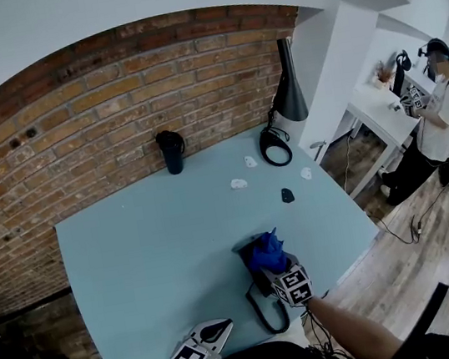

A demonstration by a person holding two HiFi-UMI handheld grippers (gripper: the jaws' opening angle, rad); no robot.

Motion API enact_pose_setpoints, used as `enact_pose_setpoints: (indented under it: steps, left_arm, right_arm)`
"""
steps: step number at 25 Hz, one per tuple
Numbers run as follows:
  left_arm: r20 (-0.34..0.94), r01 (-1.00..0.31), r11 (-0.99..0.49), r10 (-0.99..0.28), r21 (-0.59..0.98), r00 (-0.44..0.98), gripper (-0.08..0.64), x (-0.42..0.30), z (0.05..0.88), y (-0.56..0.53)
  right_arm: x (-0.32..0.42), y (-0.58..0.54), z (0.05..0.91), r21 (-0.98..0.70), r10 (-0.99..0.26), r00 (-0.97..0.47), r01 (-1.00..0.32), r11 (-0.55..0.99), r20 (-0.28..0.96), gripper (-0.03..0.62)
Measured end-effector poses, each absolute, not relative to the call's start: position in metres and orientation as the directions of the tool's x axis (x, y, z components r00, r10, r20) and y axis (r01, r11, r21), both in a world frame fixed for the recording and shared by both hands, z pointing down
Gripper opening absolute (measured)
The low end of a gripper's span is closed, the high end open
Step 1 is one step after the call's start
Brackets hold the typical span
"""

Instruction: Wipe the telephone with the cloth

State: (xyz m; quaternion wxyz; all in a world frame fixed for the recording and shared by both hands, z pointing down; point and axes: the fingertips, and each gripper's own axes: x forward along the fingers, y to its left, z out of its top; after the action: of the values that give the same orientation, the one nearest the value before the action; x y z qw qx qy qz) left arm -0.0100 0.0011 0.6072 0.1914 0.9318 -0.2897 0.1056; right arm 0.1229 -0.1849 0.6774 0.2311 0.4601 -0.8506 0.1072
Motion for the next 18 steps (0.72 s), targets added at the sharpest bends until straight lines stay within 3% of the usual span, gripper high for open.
enact_pose_setpoints:
  steps: [18]
  left_arm:
    - [0.309, -0.574, -0.763, -0.491, 0.299, 0.814, 0.000, -0.009, 0.608, 0.002]
  right_arm:
    - [0.127, -0.152, 0.692, 0.009, -0.705, -0.475, -0.826, 0.564, 0.527, 0.224]
